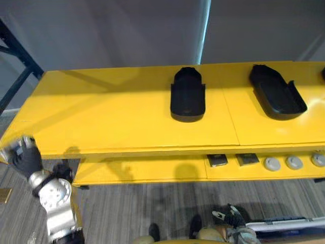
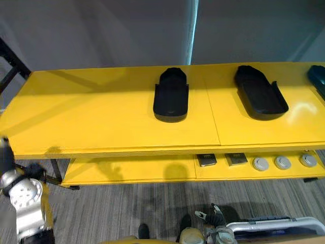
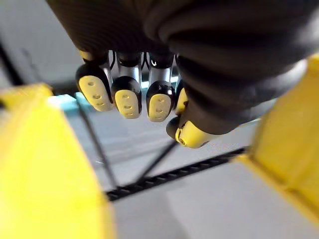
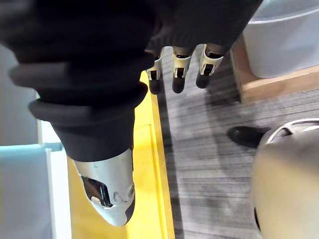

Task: Walk over and take plastic housings, then place them on the shelf

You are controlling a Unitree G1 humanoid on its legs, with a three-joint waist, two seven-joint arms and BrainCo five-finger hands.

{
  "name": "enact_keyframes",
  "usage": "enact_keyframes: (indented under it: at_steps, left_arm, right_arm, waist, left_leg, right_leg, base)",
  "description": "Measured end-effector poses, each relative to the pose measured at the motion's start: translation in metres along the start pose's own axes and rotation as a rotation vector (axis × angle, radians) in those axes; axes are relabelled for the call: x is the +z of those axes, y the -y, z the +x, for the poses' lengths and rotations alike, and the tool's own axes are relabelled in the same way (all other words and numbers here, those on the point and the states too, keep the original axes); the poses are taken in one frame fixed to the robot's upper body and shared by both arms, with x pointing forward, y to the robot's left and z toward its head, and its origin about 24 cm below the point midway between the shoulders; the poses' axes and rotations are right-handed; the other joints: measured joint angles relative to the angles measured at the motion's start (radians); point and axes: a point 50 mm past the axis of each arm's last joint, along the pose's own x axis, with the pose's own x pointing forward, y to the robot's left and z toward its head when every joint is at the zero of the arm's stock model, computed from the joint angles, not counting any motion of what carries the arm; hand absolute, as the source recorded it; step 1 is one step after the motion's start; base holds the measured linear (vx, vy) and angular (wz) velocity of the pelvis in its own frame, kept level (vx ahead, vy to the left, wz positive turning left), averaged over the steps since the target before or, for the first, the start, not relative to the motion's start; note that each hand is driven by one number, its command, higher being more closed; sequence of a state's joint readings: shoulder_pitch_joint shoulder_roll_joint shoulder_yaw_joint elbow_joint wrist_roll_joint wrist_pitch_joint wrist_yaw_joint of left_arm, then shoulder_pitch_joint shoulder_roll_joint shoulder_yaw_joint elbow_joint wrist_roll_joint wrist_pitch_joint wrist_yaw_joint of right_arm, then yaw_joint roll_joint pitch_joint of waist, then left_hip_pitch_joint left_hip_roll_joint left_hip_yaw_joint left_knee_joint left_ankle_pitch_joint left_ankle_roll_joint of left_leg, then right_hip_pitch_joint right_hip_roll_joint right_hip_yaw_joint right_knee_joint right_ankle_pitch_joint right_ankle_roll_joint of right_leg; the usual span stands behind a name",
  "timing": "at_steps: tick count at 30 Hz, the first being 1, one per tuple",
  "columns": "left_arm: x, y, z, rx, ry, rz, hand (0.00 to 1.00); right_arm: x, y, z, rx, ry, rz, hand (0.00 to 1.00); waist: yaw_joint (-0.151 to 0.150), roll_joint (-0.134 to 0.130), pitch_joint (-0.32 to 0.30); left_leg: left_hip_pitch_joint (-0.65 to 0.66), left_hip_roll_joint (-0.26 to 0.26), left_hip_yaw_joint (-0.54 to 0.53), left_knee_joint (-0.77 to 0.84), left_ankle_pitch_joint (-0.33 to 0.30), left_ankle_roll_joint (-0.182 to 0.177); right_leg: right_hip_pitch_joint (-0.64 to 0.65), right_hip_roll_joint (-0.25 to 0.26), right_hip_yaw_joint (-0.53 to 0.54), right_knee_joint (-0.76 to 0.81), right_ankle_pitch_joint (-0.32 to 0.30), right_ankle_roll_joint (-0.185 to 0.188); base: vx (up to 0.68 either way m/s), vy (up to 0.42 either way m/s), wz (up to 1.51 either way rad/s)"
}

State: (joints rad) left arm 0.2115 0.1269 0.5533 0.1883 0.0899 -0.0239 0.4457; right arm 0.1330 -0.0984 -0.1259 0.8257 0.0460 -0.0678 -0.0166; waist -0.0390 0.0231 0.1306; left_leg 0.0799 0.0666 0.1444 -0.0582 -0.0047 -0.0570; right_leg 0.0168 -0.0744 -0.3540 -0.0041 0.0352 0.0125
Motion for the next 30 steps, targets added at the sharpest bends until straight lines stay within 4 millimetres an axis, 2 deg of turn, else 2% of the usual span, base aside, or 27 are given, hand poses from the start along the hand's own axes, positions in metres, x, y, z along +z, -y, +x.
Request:
enact_keyframes:
  at_steps: [1, 3, 4, 6, 8, 14, 17, 21, 28, 30]
  left_arm:
    - [-0.029, -0.001, -0.009, -0.04, -0.12, 0.052, 0.0]
    - [-0.072, 0.001, -0.03, -0.1, -0.312, 0.099, 0.0]
    - [-0.083, 0.002, -0.037, -0.114, -0.363, 0.109, 0.0]
    - [-0.115, 0.013, -0.067, -0.22, -0.515, 0.144, 0.0]
    - [-0.123, 0.026, -0.084, -0.317, -0.56, 0.15, 0.0]
    - [-0.121, 0.053, -0.099, -0.504, -0.533, 0.167, 0.0]
    - [-0.118, 0.066, -0.103, -0.583, -0.512, 0.183, 0.0]
    - [-0.117, 0.076, -0.111, -0.654, -0.5, 0.198, 0.0]
    - [-0.11, 0.085, -0.105, -0.717, -0.438, 0.256, 0.0]
    - [-0.106, 0.088, -0.101, -0.724, -0.412, 0.267, 0.0]
  right_arm:
    - [0.002, -0.003, 0.0, 0.008, 0.006, -0.001, 0.0]
    - [0.001, -0.01, -0.001, 0.023, 0.009, 0.003, 0.0]
    - [0.0, -0.011, -0.002, 0.025, 0.005, 0.006, 0.0]
    - [-0.005, -0.01, -0.004, 0.022, -0.01, 0.009, 0.0]
    - [-0.009, -0.009, -0.005, 0.017, -0.019, 0.01, 0.0]
    - [-0.013, -0.005, -0.006, -0.002, -0.033, 0.012, 0.0]
    - [-0.016, -0.001, -0.007, -0.026, -0.044, 0.011, 0.0]
    - [-0.014, 0.006, -0.006, -0.05, -0.041, 0.015, 0.0]
    - [-0.004, 0.004, -0.002, -0.048, -0.015, 0.01, 0.0]
    - [0.001, 0.003, 0.0, -0.046, 0.0, 0.002, 0.0]
  waist:
    - [0.0, -0.008, -0.008]
    - [0.0, -0.023, -0.018]
    - [0.001, -0.026, -0.022]
    - [0.0, -0.025, -0.041]
    - [0.0, -0.019, -0.041]
    - [-0.006, -0.014, -0.051]
    - [-0.01, 0.005, -0.051]
    - [-0.015, 0.013, -0.052]
    - [-0.031, 0.008, -0.046]
    - [-0.031, 0.009, -0.035]
  left_leg:
    - [0.0, 0.001, 0.008, 0.002, 0.0, 0.0]
    - [0.004, 0.004, 0.021, 0.005, -0.001, -0.001]
    - [0.005, 0.004, 0.025, 0.006, -0.002, -0.001]
    - [0.007, 0.005, 0.036, 0.007, -0.008, -0.004]
    - [0.007, 0.006, 0.041, 0.007, -0.01, -0.006]
    - [0.001, 0.014, 0.058, 0.003, -0.012, -0.002]
    - [0.001, 0.02, 0.061, -0.005, -0.011, -0.004]
    - [0.009, 0.029, 0.068, -0.008, -0.017, -0.022]
    - [0.04, 0.042, 0.095, 0.013, -0.034, -0.042]
    - [0.04, 0.047, 0.111, 0.061, -0.067, -0.047]
  right_leg:
    - [0.0, 0.0, 0.003, 0.0, 0.0, 0.0]
    - [-0.001, 0.001, 0.013, 0.002, 0.0, 0.0]
    - [-0.002, 0.002, 0.017, 0.003, 0.0, 0.0]
    - [-0.004, 0.003, 0.028, 0.004, 0.0, 0.0]
    - [-0.005, 0.003, 0.031, 0.004, 0.0, 0.001]
    - [-0.022, 0.015, 0.055, -0.006, -0.002, -0.001]
    - [-0.023, 0.024, 0.058, -0.018, -0.002, -0.001]
    - [-0.023, 0.036, 0.07, -0.017, -0.004, -0.003]
    - [-0.023, 0.044, 0.088, 0.025, -0.033, -0.014]
    - [-0.024, 0.041, 0.108, 0.056, -0.053, -0.01]
  base:
    - [-0.02, 0.008, -0.08]
    - [-0.04, 0.004, -0.13]
    - [-0.06, 0.004, -0.16]
    - [-0.05, 0.004, -0.14]
    - [-0.06, -0.005, -0.1]
    - [-0.05, -0.026, -0.12]
    - [0.03, -0.034, -0.06]
    - [0.08, -0.02, -0.09]
    - [0.11, -0.001, -0.1]
    - [0.07, 0.03, -0.22]
